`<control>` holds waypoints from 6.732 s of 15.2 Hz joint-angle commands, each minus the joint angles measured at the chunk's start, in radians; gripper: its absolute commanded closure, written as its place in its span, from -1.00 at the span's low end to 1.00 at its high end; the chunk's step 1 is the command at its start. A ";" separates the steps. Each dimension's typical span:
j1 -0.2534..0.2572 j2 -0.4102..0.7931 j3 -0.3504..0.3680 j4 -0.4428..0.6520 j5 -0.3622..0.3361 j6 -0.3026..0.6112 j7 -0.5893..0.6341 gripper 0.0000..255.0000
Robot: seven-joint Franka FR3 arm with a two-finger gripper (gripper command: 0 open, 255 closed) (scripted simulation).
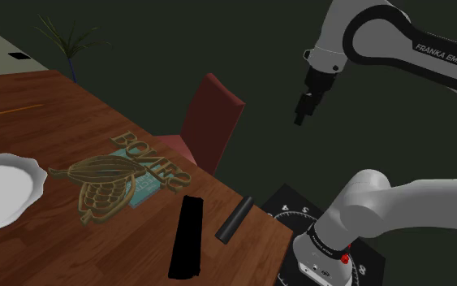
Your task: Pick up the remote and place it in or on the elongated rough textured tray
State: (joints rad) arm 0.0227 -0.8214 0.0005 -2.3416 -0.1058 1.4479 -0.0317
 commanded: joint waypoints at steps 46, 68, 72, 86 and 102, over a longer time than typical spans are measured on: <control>-0.152 0.064 0.909 -0.557 1.140 0.773 1.381 1.00; -0.137 -0.095 0.755 -0.483 0.990 0.546 1.463 1.00; -0.141 -0.124 0.715 -0.450 0.950 0.486 1.482 1.00; -0.230 0.051 0.887 -0.208 0.960 0.528 1.627 1.00; -0.445 0.294 1.261 -0.093 0.988 0.788 1.705 1.00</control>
State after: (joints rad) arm -0.4049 -0.5433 1.2326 -2.4275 0.8766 2.2073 1.6783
